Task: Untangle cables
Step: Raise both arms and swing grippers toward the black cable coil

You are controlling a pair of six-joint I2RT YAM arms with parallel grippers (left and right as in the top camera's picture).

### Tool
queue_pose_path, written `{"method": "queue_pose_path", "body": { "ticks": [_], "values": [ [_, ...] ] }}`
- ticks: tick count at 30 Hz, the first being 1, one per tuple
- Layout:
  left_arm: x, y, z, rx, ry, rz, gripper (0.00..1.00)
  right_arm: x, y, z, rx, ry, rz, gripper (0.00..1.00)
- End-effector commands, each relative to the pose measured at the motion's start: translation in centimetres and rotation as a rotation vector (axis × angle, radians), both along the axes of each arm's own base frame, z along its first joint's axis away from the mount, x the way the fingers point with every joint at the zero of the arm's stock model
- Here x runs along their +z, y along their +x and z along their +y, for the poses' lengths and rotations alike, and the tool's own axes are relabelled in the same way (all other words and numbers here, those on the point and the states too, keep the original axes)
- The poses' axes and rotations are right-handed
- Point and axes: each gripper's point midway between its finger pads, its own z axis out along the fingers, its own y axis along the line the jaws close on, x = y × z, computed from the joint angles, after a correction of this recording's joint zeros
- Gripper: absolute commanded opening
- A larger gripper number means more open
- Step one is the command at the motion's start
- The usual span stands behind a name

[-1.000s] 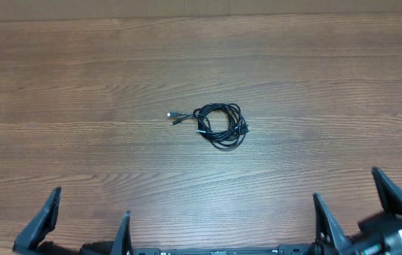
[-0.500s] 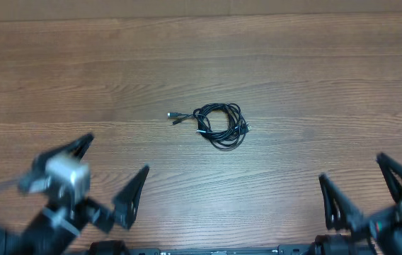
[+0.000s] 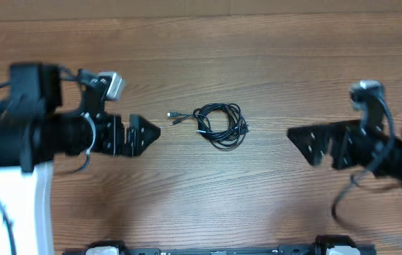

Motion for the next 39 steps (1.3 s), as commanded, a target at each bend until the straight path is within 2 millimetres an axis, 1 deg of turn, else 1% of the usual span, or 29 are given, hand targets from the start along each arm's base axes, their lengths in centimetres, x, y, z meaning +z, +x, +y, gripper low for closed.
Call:
{"method": "queue_pose_path", "body": {
  "ticks": [1,4,5,7,13,15,20,21,22,23,24,25,26,27,28,30,32,33,34,36,37,39],
  "values": [
    [-1.5,1.3,-0.2,-0.016,-0.014,0.087,1.0,-0.6,0.8,1.6,0.066,0.099,0.104,1.0],
    [-3.8,2.2,-0.1,-0.015,-0.019,0.213,1.0,-2.8,2.5,1.6,0.06,0.104,0.215,1.0],
    [-4.9,2.6,-0.2,-0.013,-0.022,0.278,1.0,-3.9,3.5,1.6,0.057,0.107,0.266,1.0],
    [-6.3,3.3,-0.1,0.008,-0.028,0.349,1.0,-5.3,4.5,1.6,0.034,0.119,0.341,1.0],
    [-10.0,5.0,-0.1,0.012,-0.032,0.492,1.0,-9.2,6.2,1.6,0.01,0.129,0.534,1.0],
    [-10.9,5.3,-0.1,0.012,-0.033,0.527,1.0,-10.1,6.6,1.6,0.007,0.129,0.573,0.96],
    [-13.2,6.0,0.0,0.012,-0.03,0.607,1.0,-11.6,7.4,1.6,0.004,0.13,0.621,0.62],
    [-13.6,6.0,0.1,0.012,-0.025,0.621,1.0,-11.7,7.5,1.6,0.004,0.13,0.621,0.45],
    [-13.9,6.0,0.1,0.01,-0.024,0.633,1.0,-11.8,7.7,1.6,0.005,0.13,0.619,0.33],
    [-14.2,6.0,0.1,0.006,-0.024,0.642,1.0,-11.9,7.7,1.6,0.005,0.13,0.617,0.24],
    [-14.5,5.9,0.1,0.002,-0.024,0.651,0.98,-11.9,7.8,1.6,0.005,0.13,0.615,0.12],
    [-14.7,5.9,0.1,-0.001,-0.024,0.656,0.92,-11.9,7.8,1.6,0.005,0.13,0.615,0.07],
    [-14.9,5.9,0.0,-0.005,-0.024,0.662,0.88,-11.9,7.8,1.6,0.005,0.13,0.615,0.04],
    [-15.1,5.9,0.0,-0.007,-0.022,0.666,0.8,-11.9,7.8,1.6,0.006,0.13,0.615,0.04],
    [-15.3,5.9,0.0,-0.009,-0.019,0.67,0.66,-11.9,7.8,1.6,0.006,0.13,0.615,0.04],
    [-15.5,6.0,-0.2,-0.014,-0.017,0.674,0.49,-11.9,7.9,1.6,0.006,0.13,0.611,0.04],
    [-15.6,5.9,-0.4,-0.021,-0.014,0.677,0.36,-12.0,7.9,1.6,0.005,0.131,0.611,0.04],
    [-15.6,5.9,-0.5,-0.025,-0.013,0.677,0.31,-12.1,7.9,1.6,0.002,0.132,0.613,0.04],
    [-15.6,5.9,-0.7,-0.029,-0.012,0.674,0.24,-12.2,8.0,1.6,-0.004,0.134,0.618,0.04],
    [-15.7,6.1,-1.1,-0.041,-0.007,0.66,0.13,-12.6,8.0,1.6,-0.032,0.143,0.643,0.04],
    [-15.8,6.2,-1.3,-0.049,-0.006,0.65,0.04,-12.8,7.9,1.6,-0.037,0.146,0.651,0.04],
    [-16.0,6.5,-1.9,-0.065,0.0,0.626,0.04,-13.2,7.9,1.7,-0.048,0.148,0.667,0.04]
  ]
}}
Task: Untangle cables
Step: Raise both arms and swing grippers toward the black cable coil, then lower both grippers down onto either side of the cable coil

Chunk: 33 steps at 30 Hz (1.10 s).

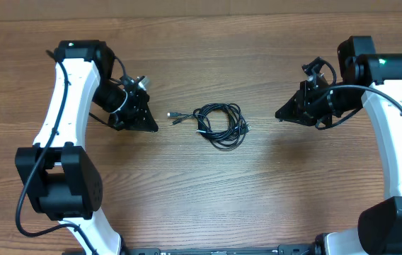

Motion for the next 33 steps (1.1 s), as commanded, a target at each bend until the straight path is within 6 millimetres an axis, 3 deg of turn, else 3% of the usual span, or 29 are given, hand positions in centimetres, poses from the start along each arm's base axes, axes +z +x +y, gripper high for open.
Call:
{"method": "queue_pose_path", "body": {
  "ticks": [1,7,9,10,12,13,14,15,16,17,18,19,21,25,33],
  "values": [
    [-0.6,0.3,-1.2,-0.032,-0.009,-0.011,0.04,-0.6,-0.3,0.4,-0.022,0.013,0.043,0.04],
    [-0.8,0.7,-3.6,-0.084,-0.023,-0.065,0.04,-2.4,0.0,1.2,-0.051,0.016,0.071,0.04],
    [-0.9,0.7,-4.4,-0.108,-0.023,-0.079,0.18,-3.0,0.3,1.5,-0.069,0.018,0.076,0.04],
    [-0.9,0.6,-4.6,-0.117,-0.023,-0.08,0.19,-3.3,0.5,1.7,-0.076,0.019,0.076,0.04],
    [-1.0,0.4,-4.8,-0.127,-0.017,-0.08,0.08,-3.8,0.7,2.1,-0.083,0.021,0.072,0.04],
    [-1.0,0.4,-4.9,-0.13,-0.017,-0.08,0.07,-4.0,0.9,2.3,-0.079,0.02,0.06,0.04],
    [-0.9,0.4,-4.9,-0.129,-0.018,-0.08,0.2,-4.1,1.1,2.5,-0.074,0.021,0.046,0.11],
    [-0.9,0.6,-5.0,-0.124,-0.024,-0.088,0.41,-4.1,1.4,2.7,-0.069,0.023,0.03,0.16],
    [-0.9,1.0,-5.1,-0.114,-0.029,-0.098,0.44,-4.0,1.6,2.7,-0.068,0.024,0.019,0.16],
    [-1.0,1.3,-5.2,-0.105,-0.026,-0.108,0.36,-4.0,1.8,2.7,-0.068,0.025,0.01,0.11],
    [-1.1,1.5,-5.2,-0.104,-0.023,-0.116,0.18,-3.9,2.1,2.8,-0.068,0.027,-0.004,0.09],
    [-1.1,1.5,-5.3,-0.104,-0.022,-0.116,0.05,-3.9,2.4,2.7,-0.07,0.027,-0.016,0.2],
    [-1.1,1.5,-5.4,-0.108,-0.023,-0.117,0.04,-3.7,3.3,2.7,-0.072,0.032,-0.062,0.32],
    [-1.2,1.2,-6.0,-0.131,-0.016,-0.119,0.04,-3.4,4.8,2.9,-0.068,0.033,-0.142,0.33],
    [-1.4,0.6,-8.5,-0.211,-0.02,-0.158,0.04,-4.9,4.5,3.7,-0.129,-0.09,-0.083,0.28]
  ]
}}
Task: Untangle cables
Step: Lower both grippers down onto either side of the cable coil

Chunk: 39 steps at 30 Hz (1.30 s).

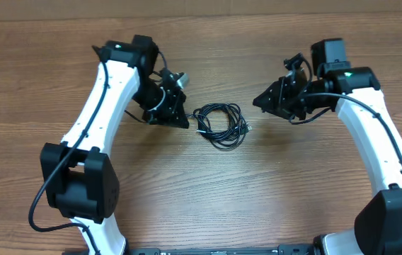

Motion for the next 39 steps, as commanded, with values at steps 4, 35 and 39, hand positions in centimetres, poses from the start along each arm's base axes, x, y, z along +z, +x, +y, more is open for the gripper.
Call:
{"method": "queue_pose_path", "body": {
  "ticks": [4,35,39],
  "values": [
    [-1.0,-0.9,-2.2,-0.087,0.043,-0.021,0.04,-2.0,-0.1,-0.1,-0.117,-0.168,0.064,0.37],
    [-3.7,0.5,1.8,0.248,0.494,0.009,0.18,-11.0,1.8,0.7,-0.292,-0.15,0.002,0.31],
    [-3.8,0.6,2.1,0.261,0.514,0.003,0.17,-11.9,1.7,0.8,-0.285,-0.148,0.021,0.49]
  ]
}}
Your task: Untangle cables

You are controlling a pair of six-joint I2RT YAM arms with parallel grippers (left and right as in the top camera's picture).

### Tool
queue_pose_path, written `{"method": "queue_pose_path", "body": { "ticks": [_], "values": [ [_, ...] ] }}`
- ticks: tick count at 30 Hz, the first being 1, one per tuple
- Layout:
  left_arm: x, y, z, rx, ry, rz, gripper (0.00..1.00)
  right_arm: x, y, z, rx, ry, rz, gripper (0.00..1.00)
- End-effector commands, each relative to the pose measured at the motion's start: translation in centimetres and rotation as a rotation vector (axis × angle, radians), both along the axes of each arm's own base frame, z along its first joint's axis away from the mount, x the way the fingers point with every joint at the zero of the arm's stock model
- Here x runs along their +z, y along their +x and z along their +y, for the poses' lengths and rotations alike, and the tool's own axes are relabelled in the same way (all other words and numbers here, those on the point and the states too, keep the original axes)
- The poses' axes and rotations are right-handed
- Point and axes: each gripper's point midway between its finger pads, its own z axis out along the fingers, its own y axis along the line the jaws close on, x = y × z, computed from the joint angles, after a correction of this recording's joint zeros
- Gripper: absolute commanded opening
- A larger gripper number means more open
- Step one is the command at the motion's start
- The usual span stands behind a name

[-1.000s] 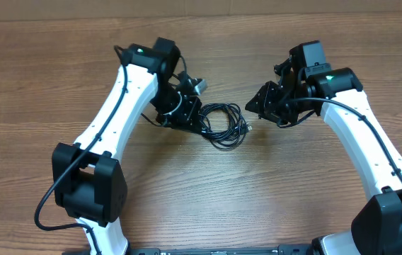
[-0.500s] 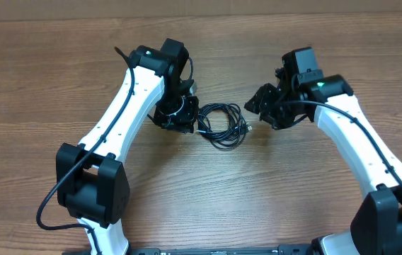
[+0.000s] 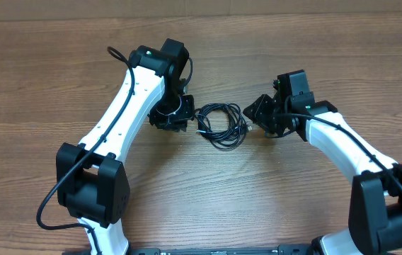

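A thin black cable (image 3: 221, 126) lies in a loose tangled coil on the middle of the wooden table (image 3: 208, 198). My left gripper (image 3: 178, 120) points down at the coil's left edge and covers the cable's loose left end; its fingers are hidden under the wrist. From the right, my right gripper (image 3: 255, 117) reaches in with its fingers spread, just beside the plug end (image 3: 246, 128) at the coil's right side. It holds nothing.
Both white arms (image 3: 127, 106) (image 3: 342, 142) arch in from the near corners of the table. The arm bases sit at the front edge.
Both grippers have moved inward. The left one went from just left of the coil to over the cable's left end, and the right one now stands right beside the coil's right edge.
At first both grippers were far apart, low at the table's sides, with the coil untouched between them. Then both arms were raised and angled toward the middle. Moment by moment they stood closer, and now they flank the coil, which has not moved.
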Motion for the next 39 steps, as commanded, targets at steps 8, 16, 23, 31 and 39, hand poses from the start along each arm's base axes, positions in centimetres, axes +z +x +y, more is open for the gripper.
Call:
{"method": "queue_pose_path", "body": {
  "ticks": [8,16,23,31,39],
  "values": [
    [-1.2,-0.3,0.7,0.032,0.061,0.022,0.17,-0.3,-0.1,1.0,0.05,0.033,-0.01,0.19],
    [-3.0,-1.0,0.9,0.084,0.077,0.057,0.18,-0.4,-0.3,1.1,0.057,0.039,0.001,0.21],
    [-4.8,-1.6,1.0,0.082,0.077,0.069,0.13,-1.6,-0.7,1.6,0.014,0.031,0.057,0.25],
    [-5.9,-0.4,0.6,0.084,0.054,0.017,0.09,-4.6,-1.4,2.6,-0.049,0.032,0.161,0.25],
    [-6.0,1.3,0.3,0.085,0.043,-0.057,0.07,-5.3,-2.6,3.7,-0.042,0.028,0.21,0.09]
  ]
}}
